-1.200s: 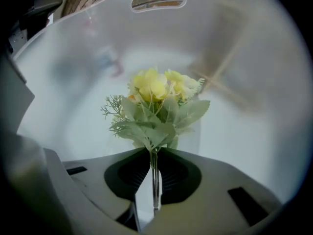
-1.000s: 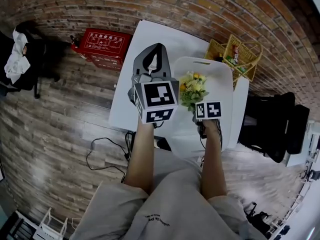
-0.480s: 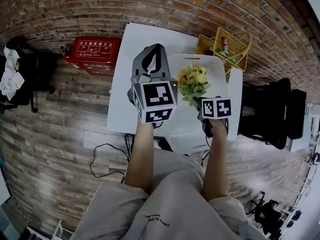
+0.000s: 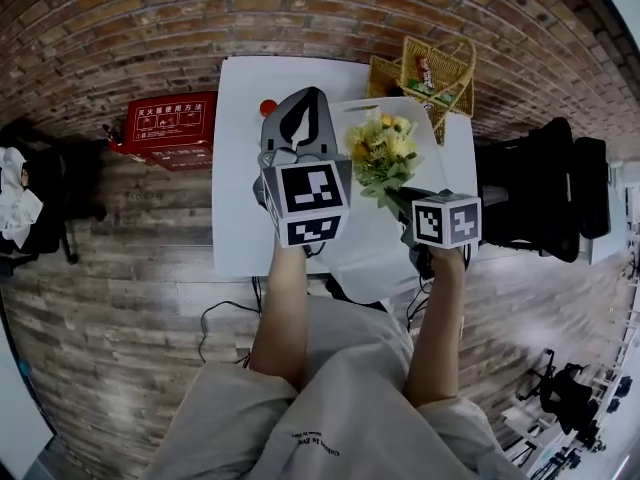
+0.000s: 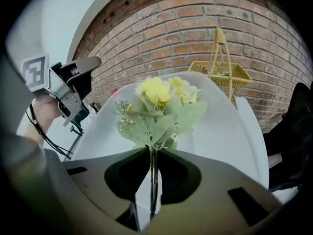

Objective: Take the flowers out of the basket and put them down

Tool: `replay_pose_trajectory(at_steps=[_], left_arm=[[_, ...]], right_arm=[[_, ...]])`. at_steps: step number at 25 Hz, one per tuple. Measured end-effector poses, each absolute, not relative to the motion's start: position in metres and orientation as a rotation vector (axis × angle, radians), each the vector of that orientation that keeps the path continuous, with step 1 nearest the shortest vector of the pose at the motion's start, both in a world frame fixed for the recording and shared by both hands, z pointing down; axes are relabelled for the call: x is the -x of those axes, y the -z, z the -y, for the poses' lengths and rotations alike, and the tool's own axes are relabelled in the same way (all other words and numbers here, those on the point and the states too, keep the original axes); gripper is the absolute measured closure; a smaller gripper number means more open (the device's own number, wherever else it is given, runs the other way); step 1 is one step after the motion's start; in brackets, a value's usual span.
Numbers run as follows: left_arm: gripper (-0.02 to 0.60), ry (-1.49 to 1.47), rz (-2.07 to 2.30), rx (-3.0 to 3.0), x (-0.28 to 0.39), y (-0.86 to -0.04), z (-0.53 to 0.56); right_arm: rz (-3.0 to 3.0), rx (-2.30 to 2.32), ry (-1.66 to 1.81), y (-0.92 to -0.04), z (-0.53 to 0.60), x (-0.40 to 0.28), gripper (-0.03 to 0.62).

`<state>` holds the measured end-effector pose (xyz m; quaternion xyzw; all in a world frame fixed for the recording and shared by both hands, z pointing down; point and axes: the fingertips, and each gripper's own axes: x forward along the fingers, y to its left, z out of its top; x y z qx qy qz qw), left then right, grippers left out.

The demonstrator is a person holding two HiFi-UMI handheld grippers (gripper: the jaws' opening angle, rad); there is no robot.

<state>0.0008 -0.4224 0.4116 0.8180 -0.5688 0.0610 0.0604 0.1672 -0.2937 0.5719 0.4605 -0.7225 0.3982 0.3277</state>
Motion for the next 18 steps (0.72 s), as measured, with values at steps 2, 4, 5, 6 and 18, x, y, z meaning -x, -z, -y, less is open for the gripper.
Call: replay_pose_trajectory(at_steps=[2,4,5,6,18], left_arm=[[0.557,-0.181,1.685,-2.504,-0.01,-0.411,0.423],[0.557,-0.181,1.663,-2.526,-0.018,-0.41,0.424],[0.557,-0.185,1.652,-2.537,-0.022,-0.41,0.423],[0.557,-0.189,1.64,-2.548,-0.027,-0.409,0.421],[0.557,-0.287,1.617,-2.649,-0.06,-0.399,0.386]], right_arm=[[1.932,-1.25,-1.036,-0.557,0.294,-0.168,0.52],[1.975,-1.292,-1.001,-0.541,0.296,-0.171,0.52],[1.988,-1.312,-0.983,-0.533,0.296,-0.174,0.52],[1.994,-1.333,-0.97,-0.527,0.294,-0.178,0.52],[2.144,-1.446,-0.817,-0.468,0.289,-0.203,0.52]])
